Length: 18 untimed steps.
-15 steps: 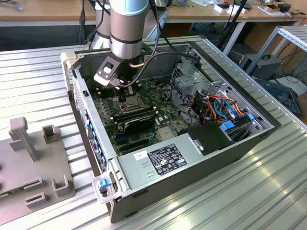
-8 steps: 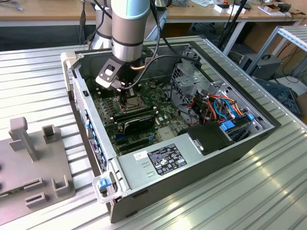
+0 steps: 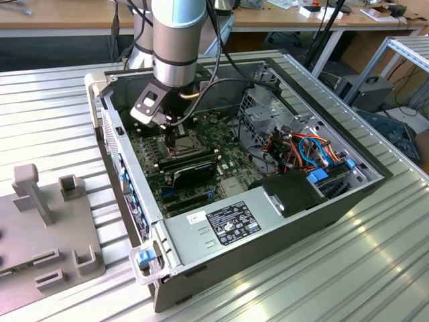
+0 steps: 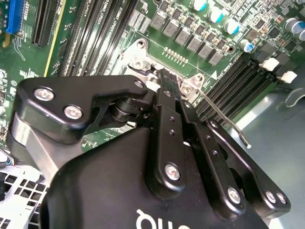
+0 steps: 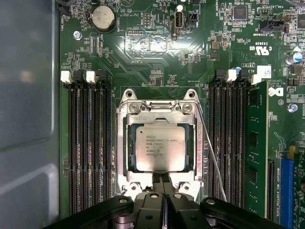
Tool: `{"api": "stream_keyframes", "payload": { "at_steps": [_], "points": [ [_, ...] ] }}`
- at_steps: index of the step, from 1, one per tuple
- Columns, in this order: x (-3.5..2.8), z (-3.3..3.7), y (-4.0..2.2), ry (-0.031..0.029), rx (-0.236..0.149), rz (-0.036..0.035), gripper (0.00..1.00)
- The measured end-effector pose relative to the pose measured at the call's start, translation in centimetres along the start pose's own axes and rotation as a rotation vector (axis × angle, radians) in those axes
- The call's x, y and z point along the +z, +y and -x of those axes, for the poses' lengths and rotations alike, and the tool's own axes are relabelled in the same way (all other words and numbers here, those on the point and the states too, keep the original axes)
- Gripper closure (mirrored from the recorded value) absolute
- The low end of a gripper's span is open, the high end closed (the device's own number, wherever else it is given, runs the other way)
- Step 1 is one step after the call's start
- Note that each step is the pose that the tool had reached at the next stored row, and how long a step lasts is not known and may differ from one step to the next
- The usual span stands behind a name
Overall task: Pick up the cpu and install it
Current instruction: 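Close the cpu cover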
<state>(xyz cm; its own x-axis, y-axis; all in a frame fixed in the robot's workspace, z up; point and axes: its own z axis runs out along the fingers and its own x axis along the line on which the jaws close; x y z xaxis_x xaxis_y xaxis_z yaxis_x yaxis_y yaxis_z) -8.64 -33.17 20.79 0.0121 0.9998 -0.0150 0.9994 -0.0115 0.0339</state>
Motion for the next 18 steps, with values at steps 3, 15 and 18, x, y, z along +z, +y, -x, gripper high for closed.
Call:
{"api": "stream_keyframes", "payload": {
  "at_steps": [3, 15, 18],
  "points": [
    [0.27, 0.01, -0.05, -0.0006, 0.000, -0.0004, 0.89],
    [-1.75, -0.02, 0.03, -0.0002, 0.000, 0.0002, 0.89],
    [-3.08, -0.01, 0.07, -0.0006, 0.000, 0.0004, 0.89]
  ]
}}
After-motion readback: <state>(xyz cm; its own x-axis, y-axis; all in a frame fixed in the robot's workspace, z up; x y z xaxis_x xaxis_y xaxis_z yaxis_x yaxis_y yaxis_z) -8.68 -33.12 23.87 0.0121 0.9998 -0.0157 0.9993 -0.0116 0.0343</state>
